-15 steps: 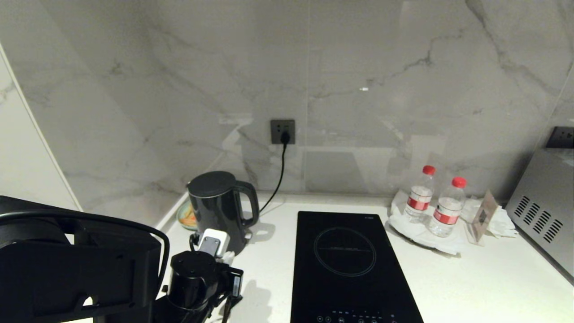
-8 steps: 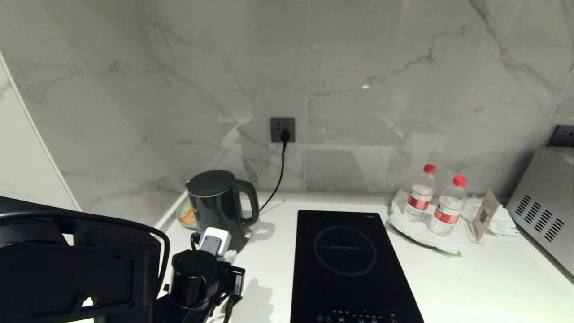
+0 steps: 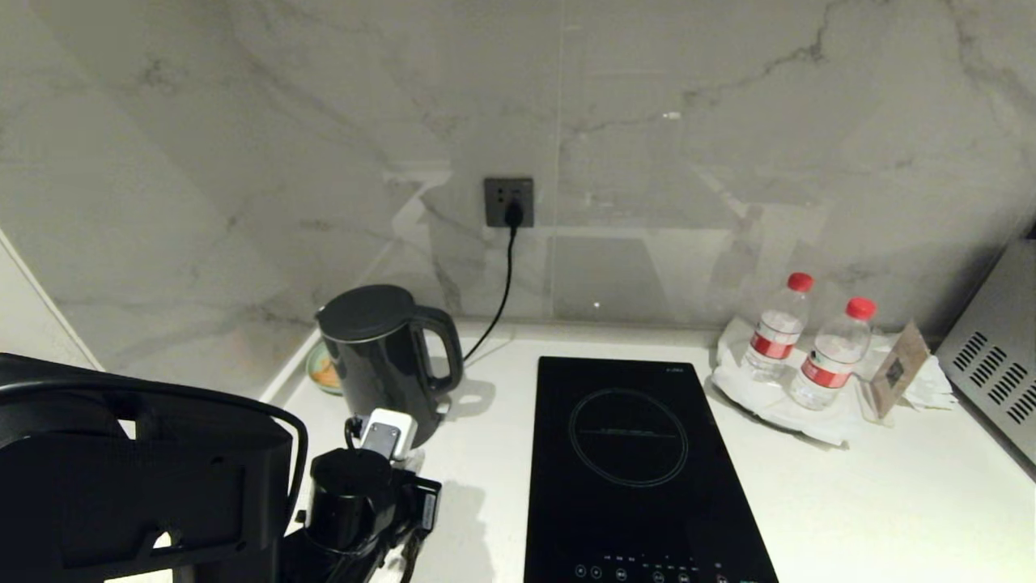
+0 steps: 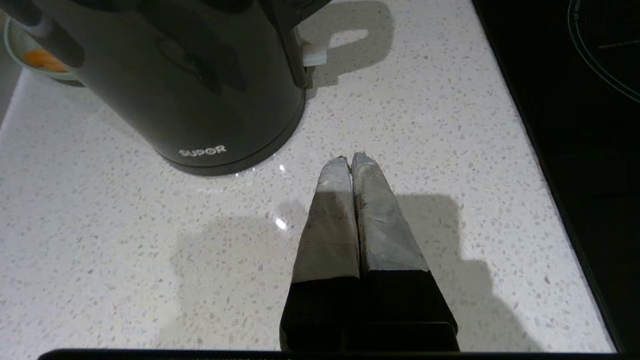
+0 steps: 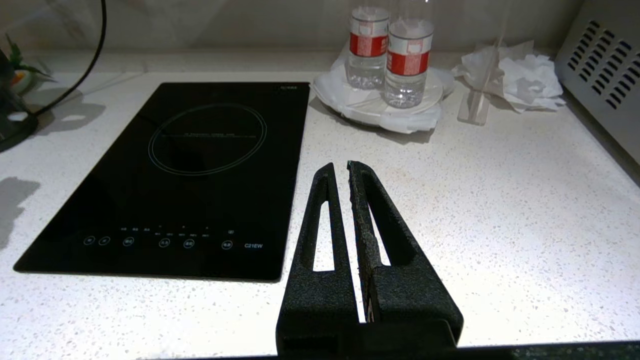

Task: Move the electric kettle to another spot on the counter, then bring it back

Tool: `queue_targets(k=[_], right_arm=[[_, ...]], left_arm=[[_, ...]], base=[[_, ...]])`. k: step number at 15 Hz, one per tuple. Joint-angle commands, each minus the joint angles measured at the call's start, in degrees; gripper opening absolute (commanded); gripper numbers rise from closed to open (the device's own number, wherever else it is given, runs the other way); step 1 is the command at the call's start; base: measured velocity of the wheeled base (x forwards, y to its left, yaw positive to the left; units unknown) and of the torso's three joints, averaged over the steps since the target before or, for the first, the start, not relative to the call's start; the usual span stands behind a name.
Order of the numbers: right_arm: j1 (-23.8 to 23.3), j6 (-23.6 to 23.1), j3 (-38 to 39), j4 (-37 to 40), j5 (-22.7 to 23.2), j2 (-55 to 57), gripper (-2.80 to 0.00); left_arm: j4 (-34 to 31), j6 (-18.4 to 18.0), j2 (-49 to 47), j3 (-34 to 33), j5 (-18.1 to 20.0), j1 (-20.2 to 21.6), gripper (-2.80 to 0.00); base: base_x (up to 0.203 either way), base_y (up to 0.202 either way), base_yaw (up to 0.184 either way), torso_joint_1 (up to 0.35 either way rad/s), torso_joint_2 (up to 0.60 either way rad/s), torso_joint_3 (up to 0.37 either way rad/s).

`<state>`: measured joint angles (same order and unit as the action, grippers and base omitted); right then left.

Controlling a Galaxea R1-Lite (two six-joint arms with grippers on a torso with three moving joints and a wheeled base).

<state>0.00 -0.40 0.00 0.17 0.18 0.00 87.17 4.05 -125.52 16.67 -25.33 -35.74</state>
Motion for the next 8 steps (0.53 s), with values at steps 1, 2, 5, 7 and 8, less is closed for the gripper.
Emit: queue_targets(k=[1, 2, 5, 7, 8], right_arm=[[0.00, -0.02, 0.00, 0.00, -0.01, 0.00, -2.80], [0.00, 0.05, 0.00, 0.00, -0.01, 0.00, -2.80], [0.00, -0.02, 0.00, 0.00, -0.01, 0.00, -2.80], [0.00, 0.05, 0.00, 0.00, -0.01, 0.00, -2.80], [0.00, 0.05, 0.00, 0.00, -0.01, 0.00, -2.80]], left_arm=[[0.49, -0.09, 0.10, 0.91, -0.33, 0.15, -2.80], [0.49, -0.09, 0.10, 0.91, -0.33, 0.15, -2.80], [0.49, -0.02, 0.01, 0.83, -0.44, 0.15, -2.80], [0.49, -0.09, -0.56, 1.30, -2.45, -0.08, -2.80], [0.49, -0.01, -0.85, 1.68, -2.52, -0.36, -2.80]], base=[[0.000, 0.000, 0.000, 0.002, 0.00, -0.199], [0.000, 0.000, 0.000, -0.001, 0.00, -0.203], [0.000, 0.000, 0.000, 0.003, 0.00, -0.192], [0.000, 0.000, 0.000, 0.006, 0.01, -0.125], [0.000, 0.000, 0.000, 0.005, 0.00, -0.046]])
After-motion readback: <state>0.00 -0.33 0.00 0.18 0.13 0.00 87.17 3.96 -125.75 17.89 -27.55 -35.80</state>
